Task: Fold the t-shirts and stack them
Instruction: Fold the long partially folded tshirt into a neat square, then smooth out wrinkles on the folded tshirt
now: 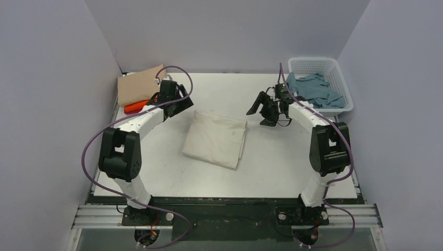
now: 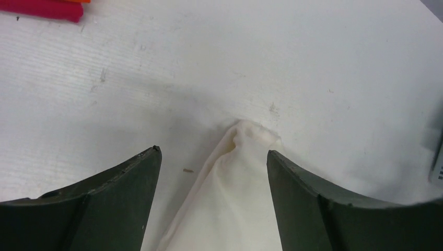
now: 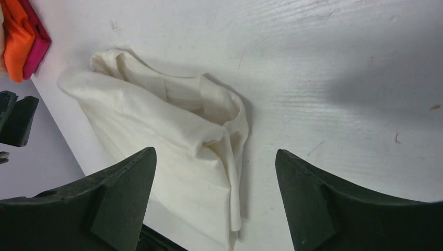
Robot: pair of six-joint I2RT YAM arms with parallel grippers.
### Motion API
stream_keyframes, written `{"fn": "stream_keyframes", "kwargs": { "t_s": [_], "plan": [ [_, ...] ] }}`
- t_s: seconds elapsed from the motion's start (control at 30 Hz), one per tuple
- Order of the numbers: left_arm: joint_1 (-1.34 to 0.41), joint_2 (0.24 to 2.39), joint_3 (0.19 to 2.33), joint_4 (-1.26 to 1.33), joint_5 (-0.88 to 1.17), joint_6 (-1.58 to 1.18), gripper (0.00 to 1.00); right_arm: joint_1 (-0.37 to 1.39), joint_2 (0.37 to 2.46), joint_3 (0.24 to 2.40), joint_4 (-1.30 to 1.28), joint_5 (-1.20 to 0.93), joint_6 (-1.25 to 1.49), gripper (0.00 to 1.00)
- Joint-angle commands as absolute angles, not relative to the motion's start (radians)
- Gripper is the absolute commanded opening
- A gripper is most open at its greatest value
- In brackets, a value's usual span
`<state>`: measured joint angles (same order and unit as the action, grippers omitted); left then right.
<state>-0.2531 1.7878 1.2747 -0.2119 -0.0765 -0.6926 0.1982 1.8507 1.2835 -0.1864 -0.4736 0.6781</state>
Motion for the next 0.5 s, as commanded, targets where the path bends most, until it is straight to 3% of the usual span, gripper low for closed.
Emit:
{"fn": "stream_keyframes", "kwargs": {
  "t_s": [0.0,0.2,0.3,0.47],
  "plan": [
    [-0.261,1.607,1.213,-0.221,-0.083,-0.644,0.84,0.265,1.685,1.229,-0.196,-0.405,0.666,0.79],
    [-0.26,1.566,1.11,-0.199,0.106,-0.603,0.87,0.38,1.624,1.11,-0.048,-0.462,0.718,0.86],
    [-0.267,1.577,1.096,-0.053,0.355,-0.571,0.87,0.402,1.696,1.138,0.092,-0.543,0.777,0.85],
    [-0.282,1.738,1.226,-0.016,0.458,-0.58,0.88,0.403,1.827,1.204,0.248,-0.571,0.883,0.84]
  ]
}}
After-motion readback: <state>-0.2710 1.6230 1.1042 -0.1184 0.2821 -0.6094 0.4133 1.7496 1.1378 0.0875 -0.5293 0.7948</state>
